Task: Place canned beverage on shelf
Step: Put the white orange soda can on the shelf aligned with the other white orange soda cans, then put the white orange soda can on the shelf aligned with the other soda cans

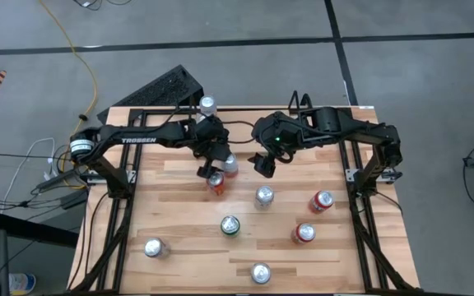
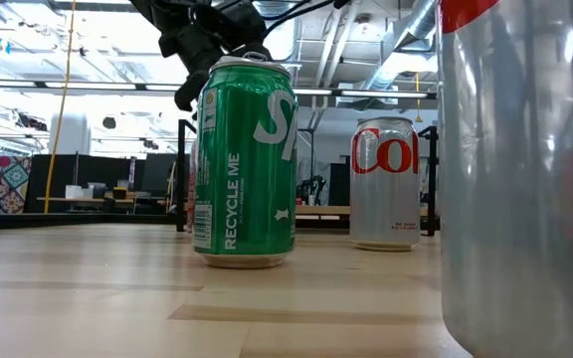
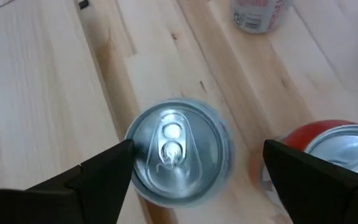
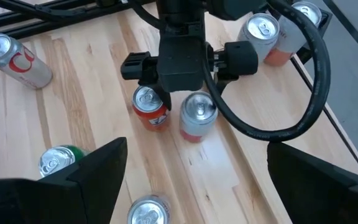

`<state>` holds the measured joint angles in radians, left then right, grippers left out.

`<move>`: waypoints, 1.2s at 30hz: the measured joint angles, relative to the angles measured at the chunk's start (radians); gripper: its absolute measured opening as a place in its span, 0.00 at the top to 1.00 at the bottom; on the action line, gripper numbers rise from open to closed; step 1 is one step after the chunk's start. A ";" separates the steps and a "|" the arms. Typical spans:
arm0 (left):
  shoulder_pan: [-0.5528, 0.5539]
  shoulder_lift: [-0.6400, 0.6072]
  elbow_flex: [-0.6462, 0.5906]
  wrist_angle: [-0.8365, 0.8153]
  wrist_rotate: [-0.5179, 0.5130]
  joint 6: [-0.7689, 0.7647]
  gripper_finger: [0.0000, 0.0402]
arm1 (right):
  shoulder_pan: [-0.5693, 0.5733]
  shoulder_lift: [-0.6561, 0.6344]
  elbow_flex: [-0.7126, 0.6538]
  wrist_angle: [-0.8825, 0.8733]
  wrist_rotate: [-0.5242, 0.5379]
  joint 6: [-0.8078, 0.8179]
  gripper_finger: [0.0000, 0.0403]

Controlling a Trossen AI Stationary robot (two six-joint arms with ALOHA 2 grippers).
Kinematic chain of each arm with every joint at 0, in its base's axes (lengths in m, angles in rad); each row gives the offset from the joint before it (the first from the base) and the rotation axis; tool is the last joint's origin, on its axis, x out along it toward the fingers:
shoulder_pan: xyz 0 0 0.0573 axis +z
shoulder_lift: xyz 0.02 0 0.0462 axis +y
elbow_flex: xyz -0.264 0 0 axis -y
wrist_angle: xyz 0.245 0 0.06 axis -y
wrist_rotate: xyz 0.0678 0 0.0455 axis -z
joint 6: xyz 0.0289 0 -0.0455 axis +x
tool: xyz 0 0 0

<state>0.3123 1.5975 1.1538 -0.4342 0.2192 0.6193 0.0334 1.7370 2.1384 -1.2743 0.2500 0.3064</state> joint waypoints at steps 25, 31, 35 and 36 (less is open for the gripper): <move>-0.020 0.010 0.000 0.098 -0.071 -0.125 0.15 | -0.001 0.000 0.000 -0.003 -0.010 0.000 0.08; -0.021 0.028 0.000 0.093 -0.082 -0.131 0.15 | -0.001 0.000 0.000 -0.011 -0.011 0.000 0.08; -0.021 0.046 -0.001 0.084 -0.075 -0.149 0.15 | -0.001 0.000 0.000 -0.015 -0.010 0.000 0.08; -0.022 0.056 -0.001 0.089 -0.075 -0.158 0.15 | -0.001 0.000 0.000 -0.013 -0.010 -0.001 0.08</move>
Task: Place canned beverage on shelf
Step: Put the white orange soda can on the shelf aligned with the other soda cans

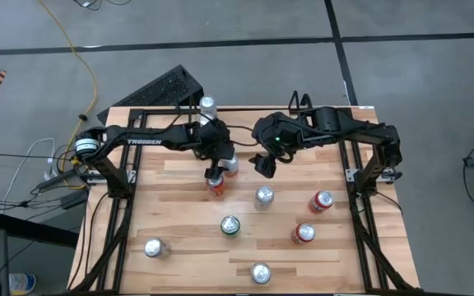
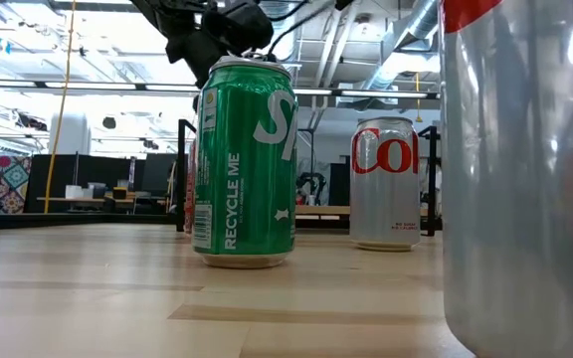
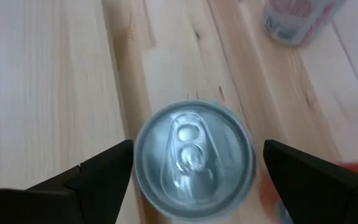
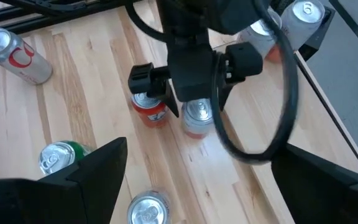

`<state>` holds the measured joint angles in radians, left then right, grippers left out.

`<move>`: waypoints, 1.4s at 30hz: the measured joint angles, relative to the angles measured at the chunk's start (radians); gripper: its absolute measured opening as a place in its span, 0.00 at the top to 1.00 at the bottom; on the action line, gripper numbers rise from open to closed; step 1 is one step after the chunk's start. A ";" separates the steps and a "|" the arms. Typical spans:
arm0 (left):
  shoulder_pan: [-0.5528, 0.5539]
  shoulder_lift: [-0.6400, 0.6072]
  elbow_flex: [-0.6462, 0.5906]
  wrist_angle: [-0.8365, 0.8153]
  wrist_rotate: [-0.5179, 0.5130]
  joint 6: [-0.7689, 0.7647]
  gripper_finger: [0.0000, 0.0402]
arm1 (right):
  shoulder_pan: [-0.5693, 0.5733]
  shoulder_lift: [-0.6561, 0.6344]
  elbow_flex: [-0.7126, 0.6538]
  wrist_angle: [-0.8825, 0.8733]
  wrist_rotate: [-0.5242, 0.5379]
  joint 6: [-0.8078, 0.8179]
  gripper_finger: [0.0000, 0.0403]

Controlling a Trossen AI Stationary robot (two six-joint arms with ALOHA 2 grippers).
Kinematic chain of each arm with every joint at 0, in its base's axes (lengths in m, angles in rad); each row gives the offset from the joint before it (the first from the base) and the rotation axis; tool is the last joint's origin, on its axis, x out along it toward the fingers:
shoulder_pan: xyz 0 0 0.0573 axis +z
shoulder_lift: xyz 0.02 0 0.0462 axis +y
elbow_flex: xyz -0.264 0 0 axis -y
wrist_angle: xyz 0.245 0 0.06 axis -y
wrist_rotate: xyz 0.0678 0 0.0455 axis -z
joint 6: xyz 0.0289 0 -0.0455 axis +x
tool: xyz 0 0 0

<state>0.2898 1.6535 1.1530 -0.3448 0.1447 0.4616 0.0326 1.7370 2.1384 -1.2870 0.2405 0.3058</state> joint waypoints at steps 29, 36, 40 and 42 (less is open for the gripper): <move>-0.007 -0.162 -0.001 -0.098 -0.059 -0.207 0.30 | 0.005 0.000 0.000 -0.018 0.005 -0.020 0.08; 0.052 -0.239 0.001 -0.223 -0.104 -0.152 0.30 | 0.004 0.000 0.000 -0.019 0.005 -0.029 0.08; 0.095 -0.249 0.001 -0.226 -0.111 -0.139 0.30 | 0.004 0.000 0.000 -0.019 0.007 -0.029 0.08; 0.116 -0.249 0.001 -0.240 -0.120 -0.133 0.30 | 0.004 0.000 0.000 -0.019 0.010 -0.029 0.08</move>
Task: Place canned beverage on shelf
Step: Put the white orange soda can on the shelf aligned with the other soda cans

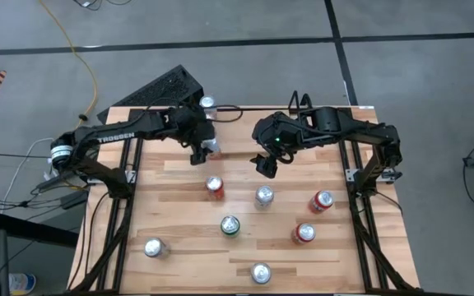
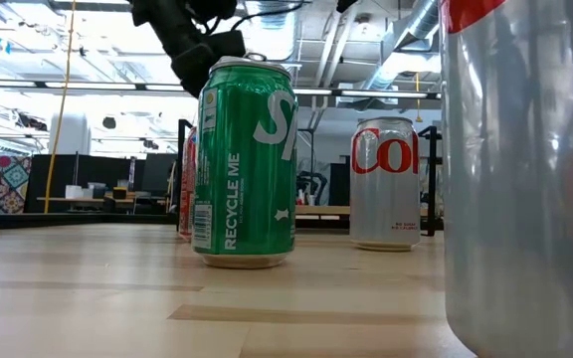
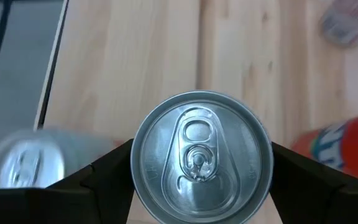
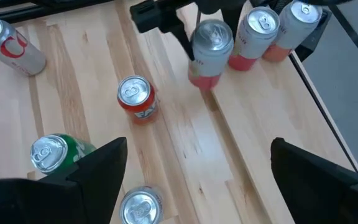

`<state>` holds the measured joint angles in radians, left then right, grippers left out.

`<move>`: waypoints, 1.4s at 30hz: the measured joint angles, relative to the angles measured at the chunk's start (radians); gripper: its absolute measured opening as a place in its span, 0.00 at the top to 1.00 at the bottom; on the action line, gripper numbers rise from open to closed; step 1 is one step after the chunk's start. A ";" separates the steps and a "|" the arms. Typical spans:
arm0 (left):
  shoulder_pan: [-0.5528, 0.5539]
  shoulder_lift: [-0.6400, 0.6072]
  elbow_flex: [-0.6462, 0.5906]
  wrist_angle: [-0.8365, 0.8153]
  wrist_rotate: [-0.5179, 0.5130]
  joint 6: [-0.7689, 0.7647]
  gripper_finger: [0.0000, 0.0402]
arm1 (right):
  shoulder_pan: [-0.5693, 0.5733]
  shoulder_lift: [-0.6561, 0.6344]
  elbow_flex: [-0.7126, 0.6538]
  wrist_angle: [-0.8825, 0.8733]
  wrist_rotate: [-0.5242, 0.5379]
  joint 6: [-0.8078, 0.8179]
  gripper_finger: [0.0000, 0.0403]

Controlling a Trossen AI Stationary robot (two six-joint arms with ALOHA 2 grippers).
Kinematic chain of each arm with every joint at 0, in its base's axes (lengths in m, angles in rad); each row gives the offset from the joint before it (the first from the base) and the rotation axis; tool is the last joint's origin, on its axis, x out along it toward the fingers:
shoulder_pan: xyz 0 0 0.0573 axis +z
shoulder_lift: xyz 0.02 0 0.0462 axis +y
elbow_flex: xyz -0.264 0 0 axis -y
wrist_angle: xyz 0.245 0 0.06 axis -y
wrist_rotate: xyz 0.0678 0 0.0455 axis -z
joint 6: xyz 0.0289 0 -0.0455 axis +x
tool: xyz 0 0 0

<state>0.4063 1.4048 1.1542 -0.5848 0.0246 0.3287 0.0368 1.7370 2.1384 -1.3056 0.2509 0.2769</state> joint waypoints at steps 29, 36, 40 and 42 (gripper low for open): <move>0.055 -0.001 -0.106 0.081 -0.033 0.059 0.30 | 0.000 0.000 0.000 -0.005 0.013 0.011 0.08; 0.054 0.000 -0.107 0.084 -0.041 0.060 0.30 | 0.000 0.000 0.000 -0.005 0.013 0.010 0.08; 0.060 0.000 -0.107 0.086 -0.062 0.071 0.30 | 0.000 0.000 0.000 -0.005 0.013 0.003 0.08; 0.065 0.000 -0.107 0.085 -0.052 0.069 0.30 | 0.000 0.000 0.000 -0.005 0.013 0.003 0.08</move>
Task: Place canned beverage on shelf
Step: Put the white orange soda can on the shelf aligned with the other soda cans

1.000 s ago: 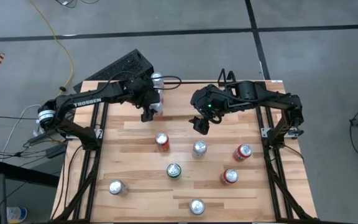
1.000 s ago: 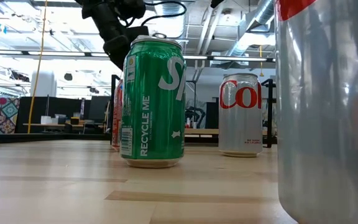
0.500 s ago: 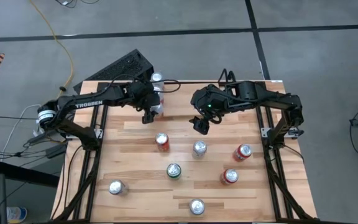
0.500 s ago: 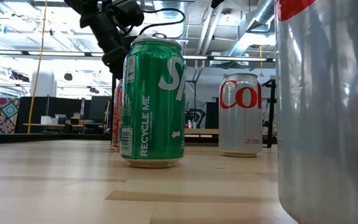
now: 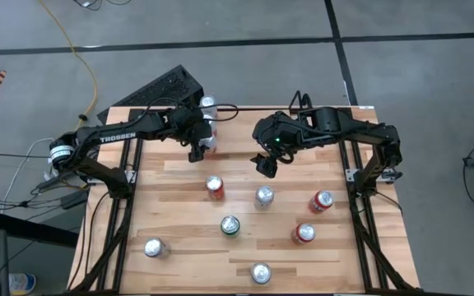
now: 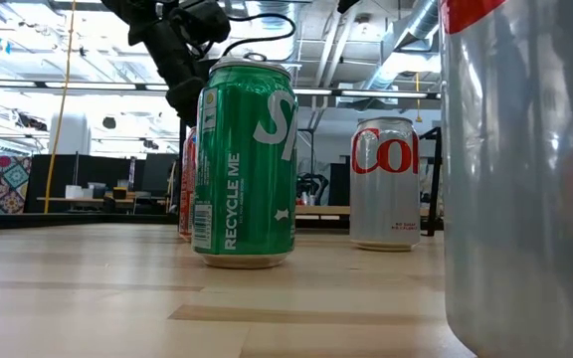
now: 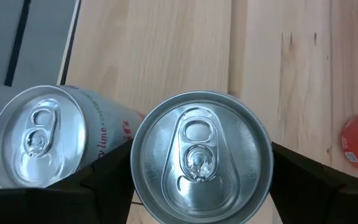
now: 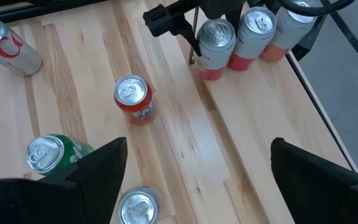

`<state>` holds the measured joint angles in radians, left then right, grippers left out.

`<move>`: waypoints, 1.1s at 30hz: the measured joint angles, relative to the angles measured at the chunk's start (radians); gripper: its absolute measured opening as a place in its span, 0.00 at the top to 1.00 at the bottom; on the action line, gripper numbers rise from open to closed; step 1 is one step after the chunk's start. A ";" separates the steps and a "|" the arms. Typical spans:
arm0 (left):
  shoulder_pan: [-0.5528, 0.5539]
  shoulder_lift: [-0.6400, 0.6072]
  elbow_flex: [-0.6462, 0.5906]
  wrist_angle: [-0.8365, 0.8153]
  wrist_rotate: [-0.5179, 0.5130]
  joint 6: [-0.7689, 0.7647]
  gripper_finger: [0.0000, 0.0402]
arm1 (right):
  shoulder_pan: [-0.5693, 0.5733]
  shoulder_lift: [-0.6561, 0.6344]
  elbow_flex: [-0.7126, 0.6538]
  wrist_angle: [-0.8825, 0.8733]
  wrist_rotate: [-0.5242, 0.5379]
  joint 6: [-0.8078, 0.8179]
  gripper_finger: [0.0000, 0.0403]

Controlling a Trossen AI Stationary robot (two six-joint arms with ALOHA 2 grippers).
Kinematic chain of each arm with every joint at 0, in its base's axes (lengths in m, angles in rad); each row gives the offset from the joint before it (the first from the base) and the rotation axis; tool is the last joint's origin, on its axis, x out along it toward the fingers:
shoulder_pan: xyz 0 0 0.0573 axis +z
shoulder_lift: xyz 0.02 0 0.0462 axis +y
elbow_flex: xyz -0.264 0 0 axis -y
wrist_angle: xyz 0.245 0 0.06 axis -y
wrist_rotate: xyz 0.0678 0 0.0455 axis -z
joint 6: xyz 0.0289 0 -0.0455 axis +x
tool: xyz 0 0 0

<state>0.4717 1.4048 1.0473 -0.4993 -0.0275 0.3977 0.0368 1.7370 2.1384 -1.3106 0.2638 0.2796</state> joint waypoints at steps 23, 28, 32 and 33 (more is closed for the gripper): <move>0.033 0.002 -0.001 0.017 0.040 0.012 0.26 | 0.000 0.000 0.000 0.000 -0.001 -0.003 0.08; 0.034 0.002 -0.001 0.019 0.051 0.027 0.22 | 0.000 0.000 0.000 -0.001 -0.002 -0.003 0.08; 0.033 0.002 -0.001 0.019 0.042 0.028 0.18 | 0.000 0.000 0.000 -0.013 -0.003 -0.003 0.08; 0.033 0.002 -0.001 0.019 0.041 0.028 0.17 | 0.000 0.000 0.000 -0.018 -0.003 -0.003 0.08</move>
<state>0.5049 1.4067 1.0462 -0.4801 0.0137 0.4255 0.0368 1.7370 2.1384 -1.3282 0.2611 0.2771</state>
